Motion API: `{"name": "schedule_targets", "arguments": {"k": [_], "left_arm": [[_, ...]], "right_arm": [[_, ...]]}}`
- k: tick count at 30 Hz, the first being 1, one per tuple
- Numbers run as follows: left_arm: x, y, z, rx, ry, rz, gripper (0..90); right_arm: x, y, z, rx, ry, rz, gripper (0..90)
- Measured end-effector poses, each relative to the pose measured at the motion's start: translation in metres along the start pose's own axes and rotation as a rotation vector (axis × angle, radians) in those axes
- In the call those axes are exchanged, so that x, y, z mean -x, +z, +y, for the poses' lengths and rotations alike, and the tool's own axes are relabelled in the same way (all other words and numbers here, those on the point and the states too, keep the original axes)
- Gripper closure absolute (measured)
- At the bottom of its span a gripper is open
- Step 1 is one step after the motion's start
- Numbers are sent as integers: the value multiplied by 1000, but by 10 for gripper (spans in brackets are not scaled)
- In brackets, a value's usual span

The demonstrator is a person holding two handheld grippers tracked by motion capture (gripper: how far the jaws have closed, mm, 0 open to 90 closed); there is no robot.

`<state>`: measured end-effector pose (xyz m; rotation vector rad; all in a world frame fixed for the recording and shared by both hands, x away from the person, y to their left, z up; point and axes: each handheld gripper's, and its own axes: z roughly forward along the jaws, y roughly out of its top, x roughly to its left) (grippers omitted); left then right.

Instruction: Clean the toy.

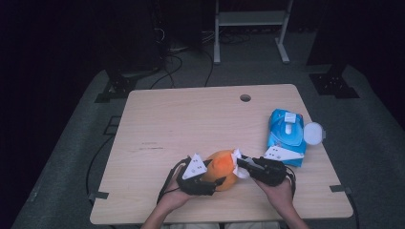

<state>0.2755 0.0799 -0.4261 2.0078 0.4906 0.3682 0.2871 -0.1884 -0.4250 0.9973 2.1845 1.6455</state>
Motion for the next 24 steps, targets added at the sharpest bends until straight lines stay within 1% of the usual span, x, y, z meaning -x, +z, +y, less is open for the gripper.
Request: {"name": "schedule_targets", "arguments": {"k": [2, 3, 4, 6, 8, 9, 10, 11, 12, 14, 15, 16, 17, 18, 19, 20, 22, 24], "left_arm": [[0, -1, 1, -1, 6, 2, 255], [-2, -3, 2, 7, -6, -2, 219], [-6, -4, 1, 19, -36, -7, 204], [-7, -2, 0, 15, -47, -10, 201], [-4, 1, 0, -7, -22, -14, 246], [-3, 2, 0, -12, -8, -21, 266], [-2, 2, 0, -11, -2, -29, 276], [-1, 2, -1, -13, 6, -39, 288], [0, 2, -1, -17, 23, -47, 292], [1, 1, 0, -14, 31, -52, 285], [0, 0, 1, -1, 28, -49, 269], [-2, -1, 2, 26, 12, -39, 241], [-3, -2, 3, 48, -14, -30, 231], [-4, -2, 3, 50, -24, -20, 227], [-5, -1, 3, 44, -21, -17, 229], [-4, 0, 2, 32, -19, -31, 251], [-1, 3, 0, 15, -5, -38, 301], [0, 3, -1, -3, 14, -62, 331]], "right_arm": [[1, 0, -3, -7, 6, 8, 777], [0, 0, -4, -13, -1, 12, 777], [-2, 0, -4, -18, -3, 13, 777], [-5, 0, -2, -23, -14, 9, 778], [-14, 0, 1, -26, -41, -4, 779], [-19, 0, 3, -21, -61, 2, 779], [-24, -1, 6, -16, -81, 11, 779], [-27, -2, 9, -8, -90, 20, 779], [-27, -3, 10, 2, -96, 24, 778], [-23, -3, 11, 7, -90, 7, 776], [-18, -3, 8, 0, -80, -3, 774], [-14, -2, 4, -3, -75, -14, 773], [-10, -2, 0, -8, -58, -22, 775], [-8, -2, -2, -9, -39, -21, 776], [-7, -3, -2, -10, -36, -19, 778], [-8, -4, -1, -13, -43, -16, 779], [-14, -4, 1, -6, -52, -1, 780], [-22, -3, 5, 11, -50, 59, 780]]}}
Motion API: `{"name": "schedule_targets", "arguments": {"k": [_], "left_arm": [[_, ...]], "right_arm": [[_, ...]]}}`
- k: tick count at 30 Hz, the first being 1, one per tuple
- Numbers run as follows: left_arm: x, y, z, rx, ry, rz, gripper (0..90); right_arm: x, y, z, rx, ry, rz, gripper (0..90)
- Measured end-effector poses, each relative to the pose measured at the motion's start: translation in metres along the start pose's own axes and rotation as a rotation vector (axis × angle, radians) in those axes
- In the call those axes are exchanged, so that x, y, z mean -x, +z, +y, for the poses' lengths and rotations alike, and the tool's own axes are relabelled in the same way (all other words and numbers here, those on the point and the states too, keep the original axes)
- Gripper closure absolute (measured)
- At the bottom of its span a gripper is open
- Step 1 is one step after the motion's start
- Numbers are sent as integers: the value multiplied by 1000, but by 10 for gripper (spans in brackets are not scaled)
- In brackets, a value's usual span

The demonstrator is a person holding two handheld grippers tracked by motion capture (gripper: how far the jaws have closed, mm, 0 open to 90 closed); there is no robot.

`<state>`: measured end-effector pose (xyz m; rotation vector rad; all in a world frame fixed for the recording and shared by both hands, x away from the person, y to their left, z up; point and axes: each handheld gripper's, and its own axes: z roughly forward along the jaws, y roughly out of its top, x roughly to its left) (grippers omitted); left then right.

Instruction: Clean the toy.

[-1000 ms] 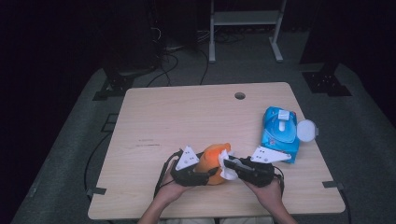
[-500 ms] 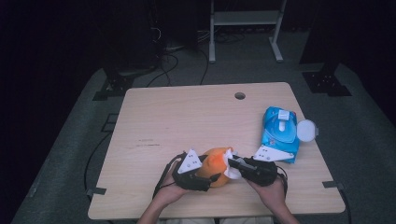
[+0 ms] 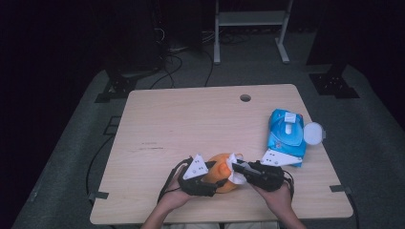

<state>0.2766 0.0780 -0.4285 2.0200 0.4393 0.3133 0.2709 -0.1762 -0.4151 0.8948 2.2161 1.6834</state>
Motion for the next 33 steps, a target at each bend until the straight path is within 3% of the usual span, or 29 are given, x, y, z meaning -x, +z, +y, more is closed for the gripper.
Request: {"name": "schedule_targets", "arguments": {"k": [2, 5, 6, 7, 9, 12, 16, 18, 20, 21, 22, 23, 26, 27, 30, 33], "left_arm": [[3, 0, 0, -1, 16, 1, 343], [2, -3, 1, 35, 20, -2, 330], [0, -3, 2, 63, -1, 0, 298], [-2, -3, 2, 67, -24, 10, 259], [-2, 2, 0, 34, -25, 34, 232], [0, 6, -4, 14, -11, 24, 263], [1, 5, -4, -5, 6, 9, 345], [2, 4, -5, -4, 7, 9, 357], [2, 3, -5, -3, 11, 2, 344], [2, 3, -4, 1, 15, -7, 344], [2, 3, 0, 21, 1, -12, 236], [2, 4, 2, 30, -5, -9, 191], [6, 7, 2, 20, 24, -9, 181], [6, 6, 0, 19, 42, -10, 228], [7, 5, -2, 14, 41, -14, 287], [9, 6, -1, -3, 54, -3, 312]], "right_arm": [[-3, 0, 4, 12, -6, 31, 778], [4, -2, 4, 6, -16, -9, 777], [8, -3, 2, -1, -17, -31, 776], [12, -4, -2, -7, -10, -56, 776], [17, -6, -3, -11, 14, -62, 777], [9, -6, 1, -18, -10, -45, 780], [-10, -4, 10, 1, -76, 28, 779], [-9, -2, 12, -15, -104, 5, 778], [-4, -3, 11, -10, -87, -6, 778], [4, -4, 8, -17, -57, -43, 778], [15, -6, 1, -23, -6, -52, 778], [15, -5, 0, -24, 2, -48, 779], [6, -2, 2, -29, -22, -25, 779], [0, -2, 4, -34, -37, -16, 779], [-11, -5, 10, -11, -58, 56, 779], [-29, -2, 14, -48, -152, 81, 778]]}}
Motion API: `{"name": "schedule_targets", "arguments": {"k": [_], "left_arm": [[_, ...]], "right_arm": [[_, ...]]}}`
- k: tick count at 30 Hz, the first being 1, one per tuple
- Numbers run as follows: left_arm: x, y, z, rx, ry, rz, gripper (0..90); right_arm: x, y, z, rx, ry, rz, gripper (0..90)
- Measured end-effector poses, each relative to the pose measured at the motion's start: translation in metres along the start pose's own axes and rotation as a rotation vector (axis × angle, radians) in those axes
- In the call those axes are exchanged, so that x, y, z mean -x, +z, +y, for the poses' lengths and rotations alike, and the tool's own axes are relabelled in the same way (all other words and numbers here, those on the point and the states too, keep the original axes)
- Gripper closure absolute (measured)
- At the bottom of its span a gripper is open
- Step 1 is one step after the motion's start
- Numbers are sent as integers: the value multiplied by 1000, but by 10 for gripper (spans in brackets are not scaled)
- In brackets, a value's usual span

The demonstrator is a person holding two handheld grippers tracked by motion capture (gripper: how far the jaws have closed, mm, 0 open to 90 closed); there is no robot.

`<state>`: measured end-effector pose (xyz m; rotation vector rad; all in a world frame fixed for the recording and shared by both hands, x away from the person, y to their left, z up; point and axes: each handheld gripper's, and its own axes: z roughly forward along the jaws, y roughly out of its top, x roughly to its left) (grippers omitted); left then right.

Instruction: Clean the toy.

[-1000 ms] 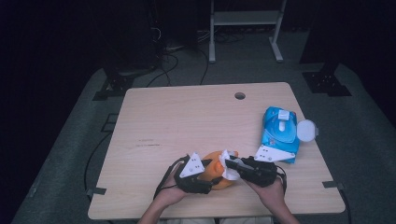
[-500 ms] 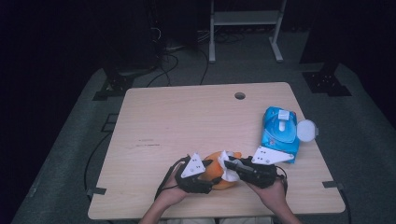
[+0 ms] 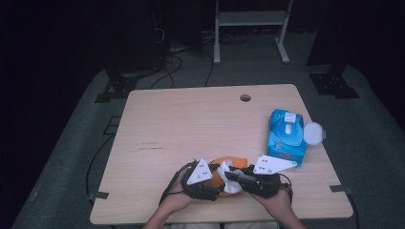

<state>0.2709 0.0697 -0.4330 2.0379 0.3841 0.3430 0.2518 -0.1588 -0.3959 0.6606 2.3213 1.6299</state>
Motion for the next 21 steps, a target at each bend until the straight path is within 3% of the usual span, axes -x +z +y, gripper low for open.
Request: {"name": "schedule_targets", "arguments": {"k": [3, 5, 7, 9, 13, 15, 18, 19, 21], "left_arm": [[0, -1, -1, 3, -15, -8, 339], [-1, -2, -2, 2, -15, -18, 341], [-2, -3, -3, 9, -28, -20, 340], [-3, -2, -4, 15, -28, -24, 330], [-6, -4, -4, 17, -39, -28, 324], [-8, -5, -5, 22, -55, -29, 325], [-9, -6, -6, 23, -56, -39, 325], [-9, -5, -6, 23, -52, -42, 323], [-9, -5, -7, 22, -51, -44, 317]], "right_arm": [[4, 1, -1, -8, 13, -3, 777], [16, -1, -3, -8, 32, -53, 776], [31, -4, -12, -17, 87, -107, 776], [39, -7, -18, 0, 147, -104, 776], [37, -4, -16, 12, 131, -86, 776], [45, -4, -21, 18, 163, -92, 776], [54, -6, -29, 2, 185, -151, 776], [58, -10, -32, 12, 225, -152, 776], [51, -10, -28, 16, 196, -141, 776]]}}
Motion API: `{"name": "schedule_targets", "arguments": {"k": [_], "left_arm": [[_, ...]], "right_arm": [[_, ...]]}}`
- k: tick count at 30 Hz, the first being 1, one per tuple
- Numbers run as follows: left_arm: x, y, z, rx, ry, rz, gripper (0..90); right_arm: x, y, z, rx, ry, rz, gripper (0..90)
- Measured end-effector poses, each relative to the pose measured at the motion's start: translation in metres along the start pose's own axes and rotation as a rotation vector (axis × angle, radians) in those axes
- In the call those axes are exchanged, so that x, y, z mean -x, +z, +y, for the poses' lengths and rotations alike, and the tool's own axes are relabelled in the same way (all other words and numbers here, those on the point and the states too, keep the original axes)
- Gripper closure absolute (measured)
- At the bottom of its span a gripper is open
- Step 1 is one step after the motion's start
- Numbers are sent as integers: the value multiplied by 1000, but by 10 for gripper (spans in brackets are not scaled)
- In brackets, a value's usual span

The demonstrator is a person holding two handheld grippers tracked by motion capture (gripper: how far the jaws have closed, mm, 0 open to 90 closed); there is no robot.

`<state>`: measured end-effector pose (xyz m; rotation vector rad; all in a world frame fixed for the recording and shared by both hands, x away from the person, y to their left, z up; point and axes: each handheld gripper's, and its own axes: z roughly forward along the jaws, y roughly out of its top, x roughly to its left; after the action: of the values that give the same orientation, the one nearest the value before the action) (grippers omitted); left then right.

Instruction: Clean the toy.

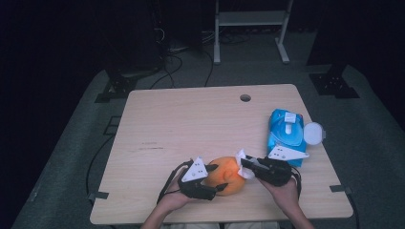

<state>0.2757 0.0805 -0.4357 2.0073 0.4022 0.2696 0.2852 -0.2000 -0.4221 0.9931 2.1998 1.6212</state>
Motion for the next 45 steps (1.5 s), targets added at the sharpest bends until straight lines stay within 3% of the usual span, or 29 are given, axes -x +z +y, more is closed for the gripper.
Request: {"name": "schedule_targets", "arguments": {"k": [3, 8, 14, 18, 20, 23, 25, 28, 31, 36, 38, 40, 42, 45], "left_arm": [[-2, -2, -1, 5, -13, -4, 317], [-7, -5, -3, 12, -41, -14, 317], [-8, -6, -3, 6, -39, -10, 317], [-11, -8, -5, 12, -50, -14, 317], [-12, -9, -6, 13, -58, -14, 315], [-13, -9, -6, 18, -63, -11, 306], [-14, -8, -7, 28, -73, -3, 305], [-15, -6, -6, 36, -91, 12, 291], [-16, -8, -6, 39, -100, 15, 290], [-17, -7, -6, 42, -105, 22, 292], [-17, -5, -6, 39, -111, 26, 286], [-18, -5, -7, 43, -126, 25, 287], [-16, -5, -7, 36, -117, 12, 295], [-14, -5, -6, 20, -86, 2, 307]], "right_arm": [[-6, 3, 3, -1, -31, 7, 777], [20, 2, -10, -11, 86, -41, 777], [22, 5, -10, 0, 98, -22, 777], [25, 5, -15, -20, 119, -43, 778], [23, 7, -16, -41, 109, -55, 780], [18, 6, -13, -31, 103, -43, 781], [11, 3, -7, 0, 96, -2, 781], [-14, 3, 3, 19, 7, 66, 781], [-23, 5, 6, 9, -53, 65, 780], [0, 4, -8, -20, 21, -5, 781], [-9, 4, -6, -22, -15, -2, 782], [-20, 5, -2, -3, -25, 38, 782], [-30, 7, 4, 15, -47, 70, 781], [-34, 8, 7, 21, -56, 87, 781]]}}
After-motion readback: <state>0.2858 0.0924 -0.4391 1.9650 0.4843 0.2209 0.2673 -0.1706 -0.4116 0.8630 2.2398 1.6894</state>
